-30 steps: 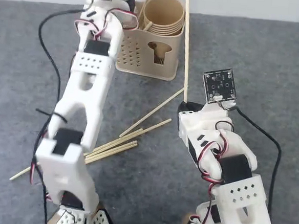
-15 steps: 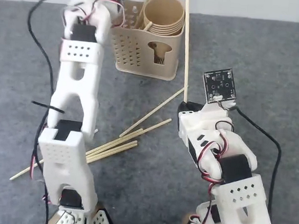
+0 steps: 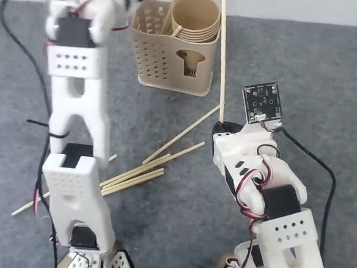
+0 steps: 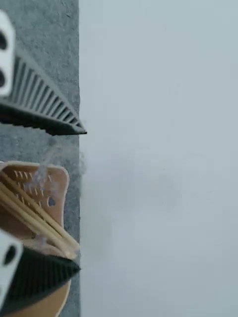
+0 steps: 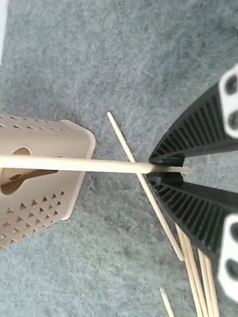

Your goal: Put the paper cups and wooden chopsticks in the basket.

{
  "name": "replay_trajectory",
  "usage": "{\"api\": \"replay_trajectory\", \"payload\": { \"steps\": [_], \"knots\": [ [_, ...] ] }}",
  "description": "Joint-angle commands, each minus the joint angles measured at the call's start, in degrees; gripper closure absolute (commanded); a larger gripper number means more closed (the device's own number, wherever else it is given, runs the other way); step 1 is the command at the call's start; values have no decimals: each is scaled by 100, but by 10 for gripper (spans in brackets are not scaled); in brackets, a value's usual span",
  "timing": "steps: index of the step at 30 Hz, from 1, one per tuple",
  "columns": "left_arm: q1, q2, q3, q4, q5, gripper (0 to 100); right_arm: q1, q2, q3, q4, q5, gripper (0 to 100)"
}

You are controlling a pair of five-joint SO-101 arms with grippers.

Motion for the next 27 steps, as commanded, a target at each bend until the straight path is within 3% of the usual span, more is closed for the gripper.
{"api": "replay_trajectory", "payload": {
  "steps": [1,5,10,19,27],
  "knots": [
    [-299,-431,-1437,1433,70,636,-40,-163,141,-497,-35,991],
    [-624,-422,-2404,2769,88,637,-66,-154,510,-1314,-26,991],
    [-1336,-457,-2044,2725,352,664,-66,-92,633,-2264,-18,991],
    [-1679,-879,-822,2734,334,681,-66,-66,633,-3670,-18,991],
    [-1670,-2884,1771,2716,0,681,-602,1147,598,-5279,589,991]
  ]
}}
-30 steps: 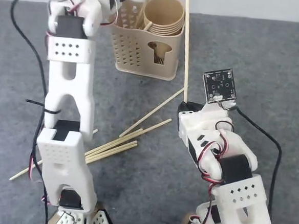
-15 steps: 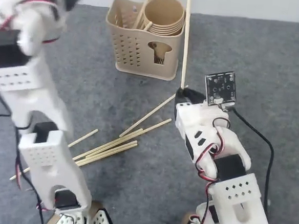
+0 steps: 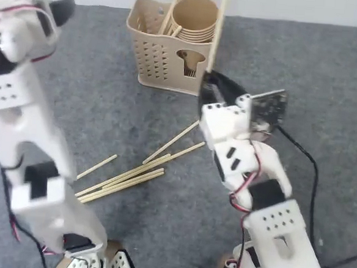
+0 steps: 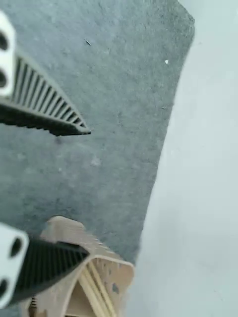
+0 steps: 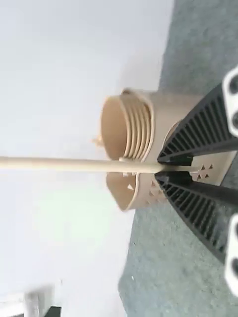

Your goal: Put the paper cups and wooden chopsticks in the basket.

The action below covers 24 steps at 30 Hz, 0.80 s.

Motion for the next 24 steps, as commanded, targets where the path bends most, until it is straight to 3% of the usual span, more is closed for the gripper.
{"api": "replay_trajectory", "payload": {
  "steps": [1,5,15,24],
  "knots": [
    [-18,-1231,1218,167,-149,681,-224,664,-105,-804,396,991],
    [-246,-2189,2765,-316,-158,681,-347,1429,-404,-1323,607,991],
    [-703,-4396,7143,-2374,-141,681,-382,3327,-2259,-1376,633,991],
    [-791,-5538,9745,-3499,-123,681,-470,5033,-4132,-1376,642,991]
  ]
}}
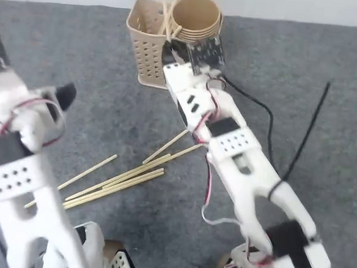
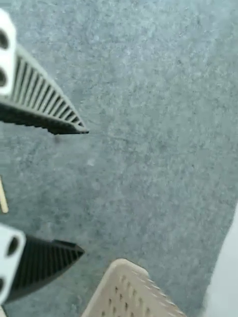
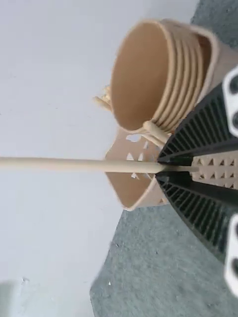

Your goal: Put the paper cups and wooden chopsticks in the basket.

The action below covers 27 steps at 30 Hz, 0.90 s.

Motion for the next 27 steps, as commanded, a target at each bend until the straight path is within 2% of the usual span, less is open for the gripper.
{"api": "replay_trajectory", "payload": {
  "steps": [1,8,13,19,22,24,27],
  "knots": [
    [-105,-387,752,-545,-35,681,-84,488,-1178,-163,123,991],
    [-202,-554,2176,-1785,237,681,-57,2352,-3666,-127,132,991],
    [-167,-738,2492,-1996,255,681,-4,3714,-5125,-119,132,991],
    [-18,-1125,2730,-2075,255,681,4,4391,-5609,-110,114,987],
    [-18,-1345,2914,-2198,255,681,13,4426,-5609,-92,114,941],
    [-18,-1477,2949,-2180,255,681,4,4382,-5609,242,105,909],
    [-18,-1609,3029,-2180,255,681,-40,4251,-5635,593,97,917]
  ]
}}
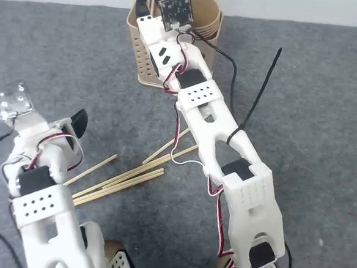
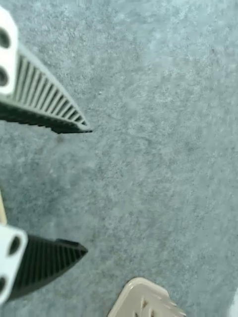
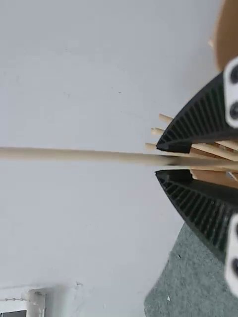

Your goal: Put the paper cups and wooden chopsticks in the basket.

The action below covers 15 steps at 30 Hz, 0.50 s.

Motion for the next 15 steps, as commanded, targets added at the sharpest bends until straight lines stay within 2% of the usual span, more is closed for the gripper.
{"api": "replay_trajectory", "payload": {
  "steps": [1,5,10,15],
  "knots": [
    [35,-246,-4,-132,97,681,31,-224,-53,400,35,924],
    [35,-264,22,-132,97,681,40,-497,-53,699,-448,924],
    [35,-246,22,-132,97,681,57,-892,-70,1367,-501,900],
    [35,-246,22,-105,79,681,75,-1982,-70,2422,-510,897]
  ]
}}
